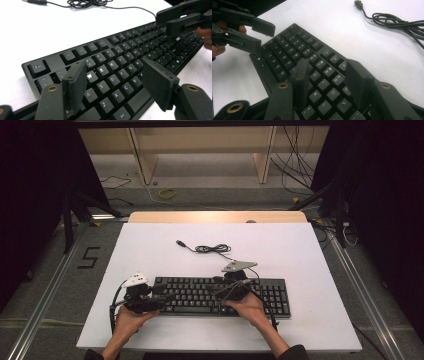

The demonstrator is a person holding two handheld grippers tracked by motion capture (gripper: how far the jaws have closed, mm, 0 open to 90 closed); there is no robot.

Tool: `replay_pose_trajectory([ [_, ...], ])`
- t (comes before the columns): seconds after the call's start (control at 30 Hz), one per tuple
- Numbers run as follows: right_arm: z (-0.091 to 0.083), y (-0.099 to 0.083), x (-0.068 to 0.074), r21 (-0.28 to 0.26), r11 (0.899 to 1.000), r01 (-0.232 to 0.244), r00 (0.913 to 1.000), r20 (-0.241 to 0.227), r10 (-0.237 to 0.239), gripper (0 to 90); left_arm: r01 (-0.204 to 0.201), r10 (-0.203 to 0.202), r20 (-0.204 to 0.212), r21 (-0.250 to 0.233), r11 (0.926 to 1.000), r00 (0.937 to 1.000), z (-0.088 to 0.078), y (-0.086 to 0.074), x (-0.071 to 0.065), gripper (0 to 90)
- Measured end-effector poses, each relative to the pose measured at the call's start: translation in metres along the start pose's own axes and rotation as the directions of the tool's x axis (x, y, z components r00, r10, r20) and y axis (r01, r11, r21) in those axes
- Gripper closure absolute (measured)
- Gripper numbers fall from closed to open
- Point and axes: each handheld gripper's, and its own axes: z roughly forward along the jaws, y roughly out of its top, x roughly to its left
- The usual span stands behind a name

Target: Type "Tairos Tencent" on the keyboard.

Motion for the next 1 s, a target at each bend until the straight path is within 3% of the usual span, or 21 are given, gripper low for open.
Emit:
replay_pose_trajectory([
  [0.37,0.008,0.003,0.002,0.013,1.0,0.015,0.9998,-0.009,-0.015,73.3,0.01,-0.01,0.002,-0.032,0.9994,0.9999,-0.002,0.0,-0.001,31.7],
  [0.6,0.015,0.002,0.004,0.039,0.999,0.02,0.9998,-0.01,-0.02,82.4,-0.008,0.008,0.015,-0.046,0.9989,0.9999,-0.004,0.0,-0.002,30.9],
  [1.0,0.029,-0.003,0.005,0.1,0.995,0.024,0.9996,0.011,-0.025,88.9,-0.009,0.01,0.018,-0.044,0.999,0.9998,-0.003,-0.001,-0.004,30.7],
])
